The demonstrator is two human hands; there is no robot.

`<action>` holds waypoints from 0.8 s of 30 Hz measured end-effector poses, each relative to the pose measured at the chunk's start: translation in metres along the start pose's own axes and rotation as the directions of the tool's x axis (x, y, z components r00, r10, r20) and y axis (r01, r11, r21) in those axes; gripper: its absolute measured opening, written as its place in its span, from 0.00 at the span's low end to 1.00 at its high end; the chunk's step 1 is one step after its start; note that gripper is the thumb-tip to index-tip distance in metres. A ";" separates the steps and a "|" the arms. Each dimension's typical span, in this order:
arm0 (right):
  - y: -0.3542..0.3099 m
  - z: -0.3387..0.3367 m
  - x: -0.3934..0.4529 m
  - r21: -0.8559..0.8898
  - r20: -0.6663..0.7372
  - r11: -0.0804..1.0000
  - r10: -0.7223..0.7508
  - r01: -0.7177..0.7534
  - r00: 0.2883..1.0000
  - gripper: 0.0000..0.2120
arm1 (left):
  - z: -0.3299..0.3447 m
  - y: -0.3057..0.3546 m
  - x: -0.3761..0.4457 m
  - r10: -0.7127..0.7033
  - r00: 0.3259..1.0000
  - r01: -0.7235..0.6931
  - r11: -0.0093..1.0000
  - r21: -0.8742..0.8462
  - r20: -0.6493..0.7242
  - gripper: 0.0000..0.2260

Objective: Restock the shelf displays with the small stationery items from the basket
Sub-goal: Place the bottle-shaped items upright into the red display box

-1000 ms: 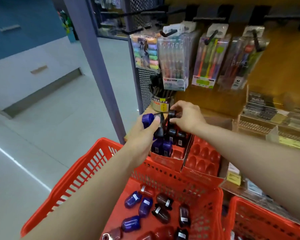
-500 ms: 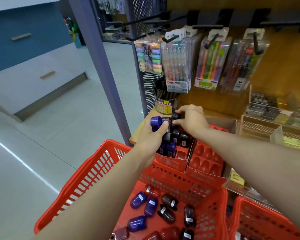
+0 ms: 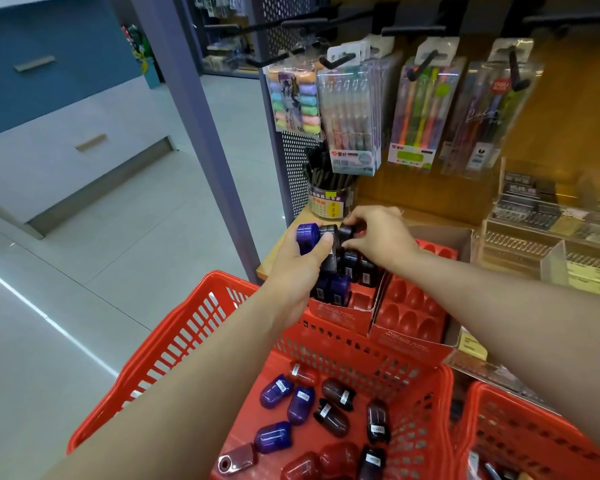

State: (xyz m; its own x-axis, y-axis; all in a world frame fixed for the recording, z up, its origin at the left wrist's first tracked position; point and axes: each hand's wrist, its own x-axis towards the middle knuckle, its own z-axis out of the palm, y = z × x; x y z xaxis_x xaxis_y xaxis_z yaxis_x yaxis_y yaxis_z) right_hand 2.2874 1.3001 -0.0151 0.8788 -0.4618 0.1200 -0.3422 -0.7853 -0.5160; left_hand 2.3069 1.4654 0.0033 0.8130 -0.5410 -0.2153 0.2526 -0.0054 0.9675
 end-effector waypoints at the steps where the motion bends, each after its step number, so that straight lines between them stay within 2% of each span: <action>1: 0.002 -0.001 0.000 0.006 0.020 1.000 -0.017 0.017 1.000 0.16 | -0.001 -0.001 0.000 0.003 1.000 -0.003 1.000 -0.006 0.001 0.12; 6: 0.007 -0.009 0.001 0.030 0.039 1.000 0.003 -0.005 0.999 0.12 | -0.003 -0.002 0.002 -0.009 1.000 0.009 1.000 -0.024 0.002 0.13; 10: -0.001 -0.016 0.000 0.002 0.202 1.000 -0.017 0.017 0.979 0.23 | 0.000 0.001 0.002 0.000 1.000 0.000 1.000 -0.014 -0.004 0.13; 12: -0.006 -0.025 -0.005 0.130 0.162 0.991 -0.043 0.022 0.986 0.24 | 0.002 0.004 0.001 0.000 1.000 0.000 1.000 -0.008 -0.005 0.13; 13: -0.010 -0.031 -0.010 0.270 0.136 0.963 -0.034 -0.004 0.990 0.22 | 0.003 0.006 0.001 0.000 1.000 0.000 1.000 -0.005 -0.001 0.12; 14: -0.014 -0.037 -0.014 0.441 0.144 0.896 -0.013 -0.053 0.989 0.19 | 0.004 0.007 0.000 0.005 1.000 -0.005 1.000 -0.003 0.003 0.12; 15: -0.016 -0.043 -0.019 0.585 0.209 0.801 0.004 -0.129 0.978 0.16 | 0.007 0.008 0.000 0.015 1.000 -0.015 1.000 -0.005 0.006 0.12; 16: -0.017 -0.048 -0.025 0.649 0.272 0.740 -0.010 -0.176 0.962 0.13 | 0.009 0.009 0.000 0.024 1.000 -0.024 1.000 -0.013 0.007 0.12; 19: -0.016 -0.060 -0.037 0.604 0.291 0.788 -0.079 -0.118 0.954 0.15 | 0.018 0.008 -0.003 0.015 1.000 -0.014 0.999 -0.038 0.011 0.11; 21: -0.016 -0.068 -0.042 0.629 0.269 0.764 -0.044 -0.140 0.962 0.16 | 0.022 0.006 -0.004 -0.005 1.000 0.006 1.000 -0.008 0.019 0.10; 24: -0.010 -0.075 -0.042 0.642 0.278 0.746 -0.009 -0.179 0.960 0.12 | 0.023 0.005 -0.006 -0.027 0.998 0.029 0.999 -0.036 0.060 0.08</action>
State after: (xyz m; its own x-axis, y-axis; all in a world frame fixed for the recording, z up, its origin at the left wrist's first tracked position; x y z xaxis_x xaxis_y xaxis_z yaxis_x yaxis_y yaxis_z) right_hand 2.2286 1.2967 0.0485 0.9396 -0.3219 -0.1162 -0.1992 -0.2382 -0.9506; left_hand 2.2915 1.4492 0.0126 0.7727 -0.5905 -0.2327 0.2950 0.0095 0.9554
